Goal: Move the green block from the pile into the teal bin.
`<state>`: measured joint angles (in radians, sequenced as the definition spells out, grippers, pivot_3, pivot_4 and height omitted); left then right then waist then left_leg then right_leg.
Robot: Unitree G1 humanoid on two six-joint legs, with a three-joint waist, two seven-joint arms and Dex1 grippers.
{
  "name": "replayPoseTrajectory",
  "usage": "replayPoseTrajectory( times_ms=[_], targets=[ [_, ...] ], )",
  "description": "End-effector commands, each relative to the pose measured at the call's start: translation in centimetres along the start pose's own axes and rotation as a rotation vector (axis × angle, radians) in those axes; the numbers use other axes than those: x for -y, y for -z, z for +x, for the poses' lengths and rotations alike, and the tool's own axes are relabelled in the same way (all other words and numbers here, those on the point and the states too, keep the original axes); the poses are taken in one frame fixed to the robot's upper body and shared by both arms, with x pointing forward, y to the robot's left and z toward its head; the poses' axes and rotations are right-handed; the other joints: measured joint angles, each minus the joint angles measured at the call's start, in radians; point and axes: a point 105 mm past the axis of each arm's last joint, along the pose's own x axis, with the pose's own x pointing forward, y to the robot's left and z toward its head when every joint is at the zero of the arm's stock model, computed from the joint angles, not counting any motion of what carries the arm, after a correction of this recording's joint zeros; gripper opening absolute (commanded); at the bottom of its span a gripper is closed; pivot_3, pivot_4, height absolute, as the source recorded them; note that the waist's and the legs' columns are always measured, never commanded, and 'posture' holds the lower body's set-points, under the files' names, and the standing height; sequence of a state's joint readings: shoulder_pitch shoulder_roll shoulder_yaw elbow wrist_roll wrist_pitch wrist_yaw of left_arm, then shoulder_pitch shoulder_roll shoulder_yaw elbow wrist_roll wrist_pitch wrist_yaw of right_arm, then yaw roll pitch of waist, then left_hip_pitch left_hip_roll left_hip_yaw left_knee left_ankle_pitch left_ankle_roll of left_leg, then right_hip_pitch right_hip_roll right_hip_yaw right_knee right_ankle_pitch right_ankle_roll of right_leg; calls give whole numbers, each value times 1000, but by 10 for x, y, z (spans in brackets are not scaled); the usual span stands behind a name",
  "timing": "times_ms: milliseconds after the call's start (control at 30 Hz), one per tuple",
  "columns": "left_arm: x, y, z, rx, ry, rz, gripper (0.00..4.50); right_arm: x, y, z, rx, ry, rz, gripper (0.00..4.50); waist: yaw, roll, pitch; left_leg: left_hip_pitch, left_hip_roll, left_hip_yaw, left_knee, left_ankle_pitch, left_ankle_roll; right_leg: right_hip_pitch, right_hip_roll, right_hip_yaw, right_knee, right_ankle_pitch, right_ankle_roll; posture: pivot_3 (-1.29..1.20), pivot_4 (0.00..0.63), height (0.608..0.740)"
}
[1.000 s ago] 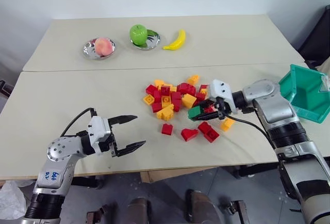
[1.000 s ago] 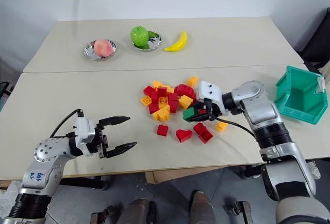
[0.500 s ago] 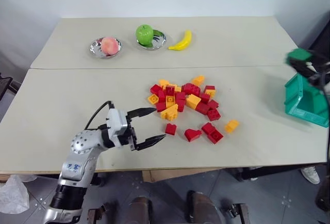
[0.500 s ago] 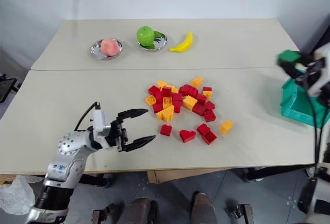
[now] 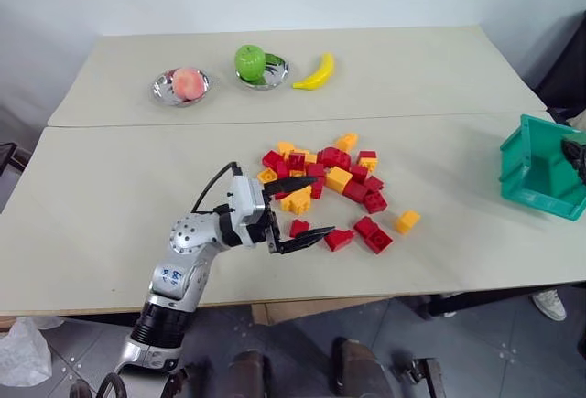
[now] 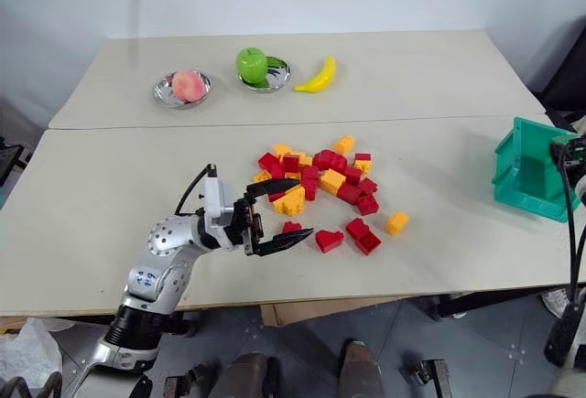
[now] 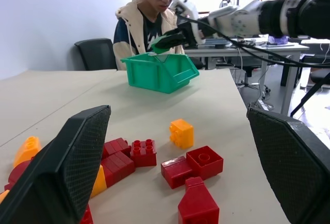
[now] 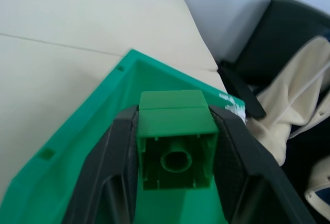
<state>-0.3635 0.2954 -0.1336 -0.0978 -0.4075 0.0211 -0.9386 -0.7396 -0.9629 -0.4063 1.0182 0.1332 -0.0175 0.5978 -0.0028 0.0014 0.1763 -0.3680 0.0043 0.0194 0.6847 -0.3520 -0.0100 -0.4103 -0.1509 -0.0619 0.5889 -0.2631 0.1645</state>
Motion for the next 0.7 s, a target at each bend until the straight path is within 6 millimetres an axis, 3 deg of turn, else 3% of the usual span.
replayPoseTrajectory(
  times_ms=[33, 133, 233, 333, 433, 567, 700],
  targets=[
    [3, -3, -4, -5, -11, 35, 4500, 10, -16, -2, 50, 21, -31, 1834, 2, 0, 0, 0, 0, 0, 0, 0, 0, 0, 0, 0, 0, 0, 0, 0, 150, 740],
    [1, -1, -12, -25, -45, 46, 4500, 7, -23, 0, 85, 4, -63, 1834, 1, 0, 0, 0, 0, 0, 0, 0, 0, 0, 0, 0, -1, 0, 0, 0, 150, 740],
    [-8, -2, -33, -45, -139, 20, 4500, -5, -33, -1, 150, -68, -139, 1834, -1, 0, 0, 0, 0, 0, 0, 0, 0, 0, 0, 0, -1, 0, 0, 0, 150, 740],
    [-10, 3, -54, -104, -191, 40, 4500, -8, -29, -3, 132, -107, -153, 1834, -1, 0, 0, 0, 0, 0, 0, 0, 0, 0, 0, 0, -1, 0, 0, 0, 150, 740],
    [-13, 3, -67, -132, -227, 49, 4500, 4, -19, -5, 68, -39, -168, 1834, 2, 0, 0, 0, 0, 0, 0, 0, 0, 0, 0, 0, -1, 0, 0, 0, 150, 740],
    [-16, 0, -67, -127, -235, 58, 4500, 24, -11, -8, 21, 94, -150, 1834, 5, 0, 0, -1, 0, -1, 1, 0, 0, 0, 0, 0, -1, 0, 0, 0, 150, 740],
    [-16, -3, -65, -116, -234, 63, 4500, 21, -8, -5, 10, 80, -81, 1834, -1, 0, 0, -1, 0, 0, 0, 0, 0, 0, 0, 0, -1, 0, 0, 0, 150, 740]
  ],
)
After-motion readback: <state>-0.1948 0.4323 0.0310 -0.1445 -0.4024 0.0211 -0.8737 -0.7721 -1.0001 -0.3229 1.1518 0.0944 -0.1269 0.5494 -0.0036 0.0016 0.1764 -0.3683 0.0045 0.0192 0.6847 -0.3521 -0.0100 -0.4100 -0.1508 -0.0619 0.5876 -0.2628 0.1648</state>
